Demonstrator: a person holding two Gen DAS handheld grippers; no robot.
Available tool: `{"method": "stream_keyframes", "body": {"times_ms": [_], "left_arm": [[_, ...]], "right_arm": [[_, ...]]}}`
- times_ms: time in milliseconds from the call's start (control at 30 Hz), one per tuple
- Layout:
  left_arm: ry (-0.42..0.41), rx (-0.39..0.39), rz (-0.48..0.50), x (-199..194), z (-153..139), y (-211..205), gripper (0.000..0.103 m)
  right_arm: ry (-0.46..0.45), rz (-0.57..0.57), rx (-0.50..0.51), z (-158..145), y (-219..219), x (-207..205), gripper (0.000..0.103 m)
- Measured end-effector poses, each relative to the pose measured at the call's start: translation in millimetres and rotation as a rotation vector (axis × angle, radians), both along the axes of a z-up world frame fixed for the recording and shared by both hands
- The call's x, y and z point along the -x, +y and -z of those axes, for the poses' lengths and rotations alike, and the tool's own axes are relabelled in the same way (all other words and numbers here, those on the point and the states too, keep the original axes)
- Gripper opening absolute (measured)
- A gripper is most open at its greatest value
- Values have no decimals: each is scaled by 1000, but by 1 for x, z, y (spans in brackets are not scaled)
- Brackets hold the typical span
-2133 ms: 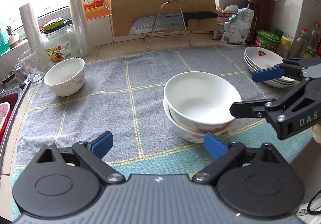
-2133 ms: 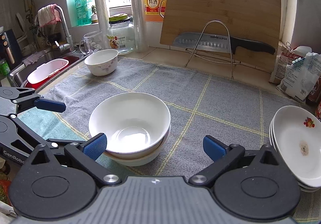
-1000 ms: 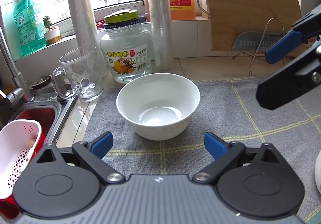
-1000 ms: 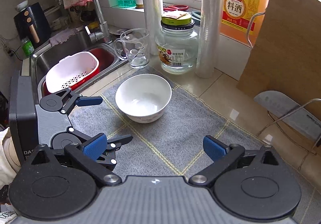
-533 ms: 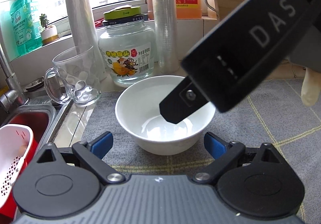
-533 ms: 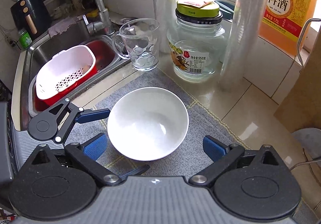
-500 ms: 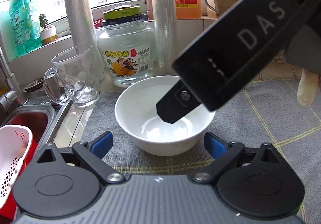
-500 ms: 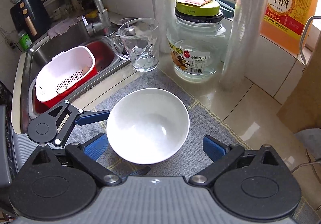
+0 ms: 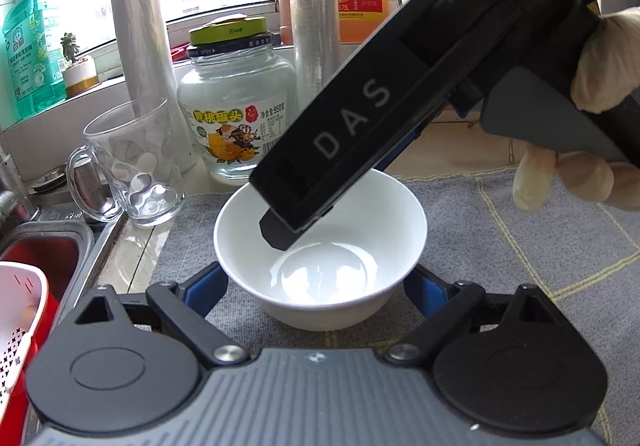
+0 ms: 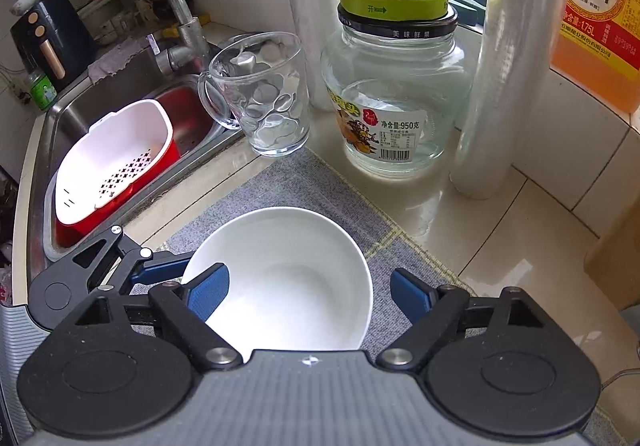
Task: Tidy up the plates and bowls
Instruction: 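Move the right gripper to the white bowl by the glass jar and grasp its rim, then lift the white bowl with the right gripper and carry it over the bowl stack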
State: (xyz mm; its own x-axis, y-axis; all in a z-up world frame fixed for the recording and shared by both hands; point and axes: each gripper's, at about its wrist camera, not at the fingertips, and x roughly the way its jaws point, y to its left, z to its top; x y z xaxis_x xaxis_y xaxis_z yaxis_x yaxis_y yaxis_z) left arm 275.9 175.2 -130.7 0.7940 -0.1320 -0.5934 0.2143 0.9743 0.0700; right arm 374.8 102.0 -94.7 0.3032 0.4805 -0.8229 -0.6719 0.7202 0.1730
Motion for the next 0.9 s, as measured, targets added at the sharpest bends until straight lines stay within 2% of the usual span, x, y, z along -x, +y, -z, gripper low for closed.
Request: {"method": "stream_keyframes", "body": {"times_ms": [300,633,900], "left_arm": [[-3,-2,9,0,0,0,91],[18,-15,13,-1,-3,0,91],[58,-23,40,12,-16,0,91]], "right_arm": [[24,-37,-5,5,5,-5,79],[33,-43,-22,4,5,-3,79],[47,-51,-43,-6,-1,11,79]]}}
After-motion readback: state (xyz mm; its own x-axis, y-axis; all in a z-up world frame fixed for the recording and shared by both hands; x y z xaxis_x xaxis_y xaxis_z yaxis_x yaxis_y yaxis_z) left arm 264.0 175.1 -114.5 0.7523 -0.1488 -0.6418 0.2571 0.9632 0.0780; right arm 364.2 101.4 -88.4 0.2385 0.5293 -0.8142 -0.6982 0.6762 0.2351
